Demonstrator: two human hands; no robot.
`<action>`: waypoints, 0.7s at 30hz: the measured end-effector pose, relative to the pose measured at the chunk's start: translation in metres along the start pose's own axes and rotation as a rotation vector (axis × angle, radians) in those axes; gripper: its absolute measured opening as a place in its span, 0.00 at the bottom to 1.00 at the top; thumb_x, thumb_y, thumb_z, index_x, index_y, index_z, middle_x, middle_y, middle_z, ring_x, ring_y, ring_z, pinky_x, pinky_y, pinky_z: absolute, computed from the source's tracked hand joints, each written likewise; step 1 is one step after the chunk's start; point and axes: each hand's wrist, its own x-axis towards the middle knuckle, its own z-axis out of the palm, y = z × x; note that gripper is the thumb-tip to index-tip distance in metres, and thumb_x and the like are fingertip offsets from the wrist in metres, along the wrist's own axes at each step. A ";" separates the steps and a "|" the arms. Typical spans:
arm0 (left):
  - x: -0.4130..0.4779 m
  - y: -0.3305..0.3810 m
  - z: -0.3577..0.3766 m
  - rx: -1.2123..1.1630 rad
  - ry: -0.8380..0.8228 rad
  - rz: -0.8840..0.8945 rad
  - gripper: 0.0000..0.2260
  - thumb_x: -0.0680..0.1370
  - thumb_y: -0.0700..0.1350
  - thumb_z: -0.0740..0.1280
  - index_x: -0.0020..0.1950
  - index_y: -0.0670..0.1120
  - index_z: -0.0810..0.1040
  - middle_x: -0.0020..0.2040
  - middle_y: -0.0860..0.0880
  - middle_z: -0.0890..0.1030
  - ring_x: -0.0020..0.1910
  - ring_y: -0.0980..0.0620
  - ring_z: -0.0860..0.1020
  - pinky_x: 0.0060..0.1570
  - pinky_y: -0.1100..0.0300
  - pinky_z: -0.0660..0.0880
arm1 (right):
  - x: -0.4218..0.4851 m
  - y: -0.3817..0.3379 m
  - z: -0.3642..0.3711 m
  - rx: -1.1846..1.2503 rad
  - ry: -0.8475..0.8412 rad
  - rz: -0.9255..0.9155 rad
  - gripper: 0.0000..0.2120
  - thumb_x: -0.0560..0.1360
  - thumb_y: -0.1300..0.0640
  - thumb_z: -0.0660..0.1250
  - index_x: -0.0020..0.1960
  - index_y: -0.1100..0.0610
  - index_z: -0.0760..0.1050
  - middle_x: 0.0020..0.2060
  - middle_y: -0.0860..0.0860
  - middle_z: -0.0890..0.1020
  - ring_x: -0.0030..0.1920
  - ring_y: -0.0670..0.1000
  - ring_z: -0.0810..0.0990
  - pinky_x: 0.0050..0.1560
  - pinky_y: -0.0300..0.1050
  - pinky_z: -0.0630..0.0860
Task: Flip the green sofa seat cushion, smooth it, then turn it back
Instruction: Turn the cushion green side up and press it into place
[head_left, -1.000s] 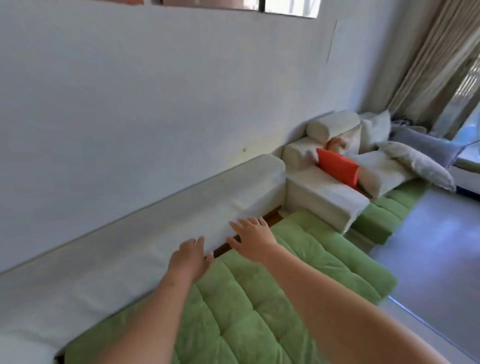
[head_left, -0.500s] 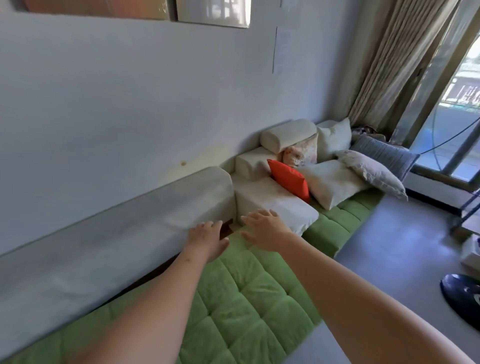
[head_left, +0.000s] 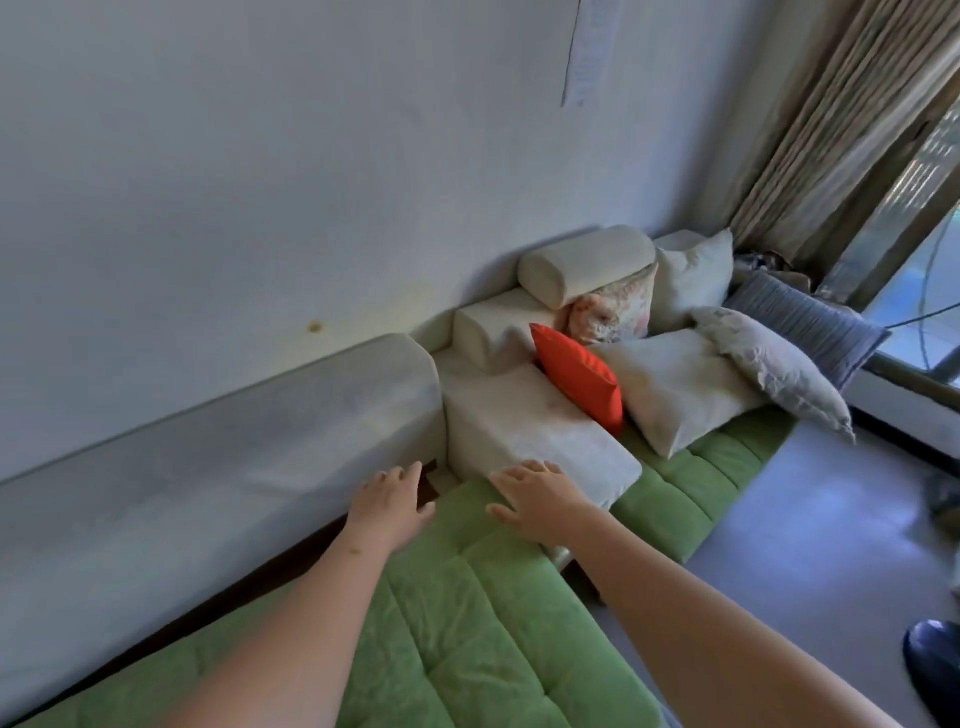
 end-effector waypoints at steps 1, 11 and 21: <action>0.015 -0.001 0.003 -0.005 -0.005 -0.019 0.31 0.81 0.59 0.58 0.80 0.47 0.56 0.72 0.44 0.70 0.70 0.43 0.69 0.67 0.48 0.68 | 0.015 0.011 0.000 0.011 -0.007 0.000 0.30 0.82 0.36 0.51 0.80 0.48 0.57 0.76 0.51 0.65 0.77 0.55 0.59 0.76 0.55 0.57; 0.127 -0.017 0.087 -0.105 -0.141 -0.287 0.31 0.81 0.59 0.58 0.80 0.48 0.55 0.73 0.45 0.68 0.70 0.43 0.68 0.65 0.48 0.69 | 0.176 0.096 0.072 -0.015 -0.229 -0.130 0.33 0.82 0.35 0.48 0.81 0.50 0.53 0.78 0.51 0.62 0.77 0.55 0.60 0.77 0.55 0.57; 0.256 -0.023 0.229 -0.205 -0.334 -0.499 0.32 0.81 0.59 0.59 0.81 0.49 0.53 0.77 0.43 0.64 0.75 0.42 0.64 0.73 0.45 0.64 | 0.348 0.161 0.195 -0.039 -0.364 -0.269 0.33 0.82 0.36 0.48 0.81 0.51 0.50 0.78 0.52 0.60 0.77 0.57 0.60 0.75 0.55 0.59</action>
